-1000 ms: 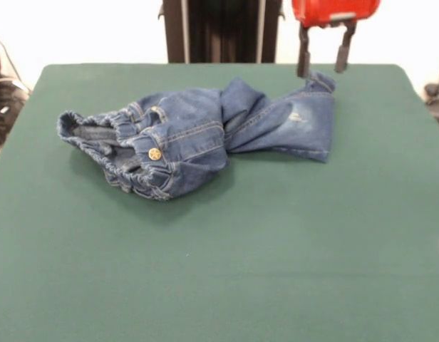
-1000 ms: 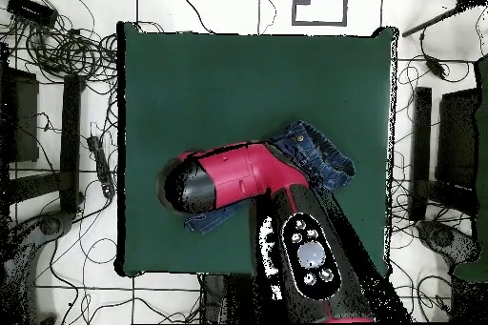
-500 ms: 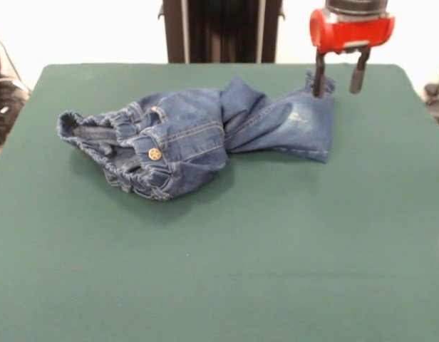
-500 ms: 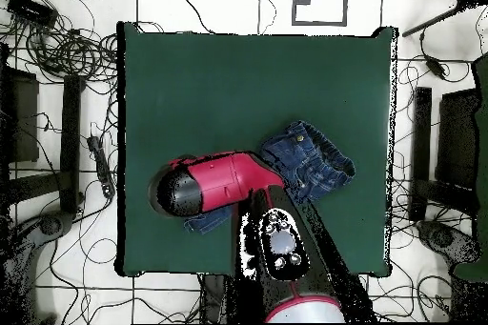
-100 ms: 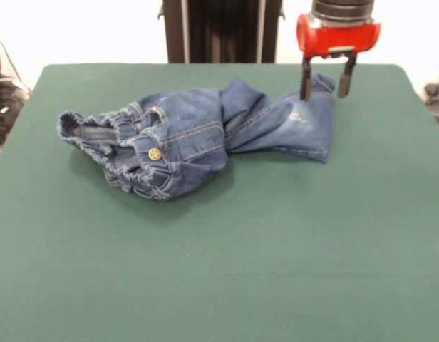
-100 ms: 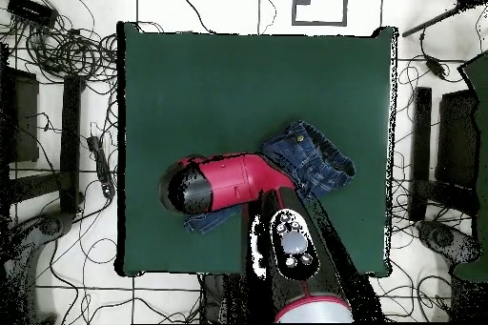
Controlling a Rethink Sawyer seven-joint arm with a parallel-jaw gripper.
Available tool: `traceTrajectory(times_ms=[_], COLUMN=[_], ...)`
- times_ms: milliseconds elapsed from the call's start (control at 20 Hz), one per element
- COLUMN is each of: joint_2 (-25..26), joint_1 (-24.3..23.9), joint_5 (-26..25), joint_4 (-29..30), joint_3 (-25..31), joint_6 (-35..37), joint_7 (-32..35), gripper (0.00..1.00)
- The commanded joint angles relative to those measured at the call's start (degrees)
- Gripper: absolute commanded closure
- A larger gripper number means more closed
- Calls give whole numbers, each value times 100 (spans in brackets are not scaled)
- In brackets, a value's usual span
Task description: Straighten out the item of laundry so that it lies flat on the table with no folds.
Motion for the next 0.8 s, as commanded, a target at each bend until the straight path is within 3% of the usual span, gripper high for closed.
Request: traceTrajectory(times_ms=[50,250,800], joint_2=[-204,-192,742], joint_1=[-252,-451,-344], joint_5=[286,214,-112], joint_4=[116,146,-98], joint_3=[74,149,-131], joint_6=[102,96,-679], joint_7=[592,443,766], gripper=[0,0,0])
